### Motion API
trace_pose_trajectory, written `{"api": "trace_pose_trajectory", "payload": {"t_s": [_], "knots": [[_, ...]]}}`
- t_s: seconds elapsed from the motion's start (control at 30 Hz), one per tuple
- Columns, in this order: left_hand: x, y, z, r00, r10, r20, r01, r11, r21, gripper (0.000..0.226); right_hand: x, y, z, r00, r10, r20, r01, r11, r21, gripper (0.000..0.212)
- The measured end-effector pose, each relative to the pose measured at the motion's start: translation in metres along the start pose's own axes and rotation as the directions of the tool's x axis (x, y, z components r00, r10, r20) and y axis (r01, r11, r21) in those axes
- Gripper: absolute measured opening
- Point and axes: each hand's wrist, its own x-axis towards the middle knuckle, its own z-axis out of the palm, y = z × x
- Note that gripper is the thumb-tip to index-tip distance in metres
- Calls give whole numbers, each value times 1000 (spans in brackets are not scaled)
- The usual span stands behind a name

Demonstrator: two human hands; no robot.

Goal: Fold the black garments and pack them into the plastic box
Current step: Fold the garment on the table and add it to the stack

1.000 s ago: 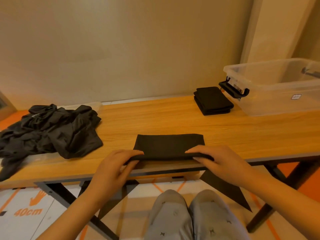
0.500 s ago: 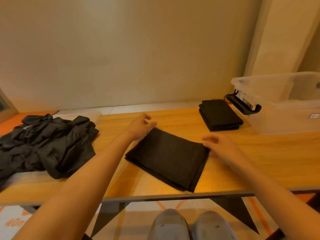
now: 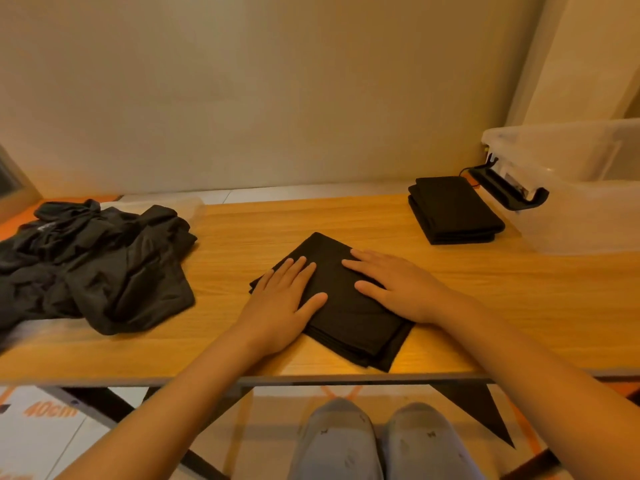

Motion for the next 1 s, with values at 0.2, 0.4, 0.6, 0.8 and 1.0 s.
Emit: {"api": "trace_pose_trajectory", "payload": {"t_s": [0.2, 0.4, 0.6, 0.8, 1.0], "knots": [[26, -25, -16, 982, 166, 93, -166, 986, 2, 55, -27, -34, 20, 971, 238, -18, -239, 966, -100, 61], [-25, 10, -16, 986, 55, -160, -92, 968, -232, 55, -48, -40, 5, 990, 82, -118, -99, 984, -148, 63], [-83, 25, 9, 983, 136, -122, -158, 969, -192, 84, -59, -36, 14, 985, -171, -14, 171, 985, 0, 58], [-96, 0, 12, 966, 204, -158, -232, 955, -184, 71, -68, -30, 22, 989, -150, -17, 149, 987, -53, 61], [-95, -14, -4, 975, 201, -96, -222, 866, -448, 52, -73, -34, 24, 990, -131, -47, 130, 991, -18, 60]]}}
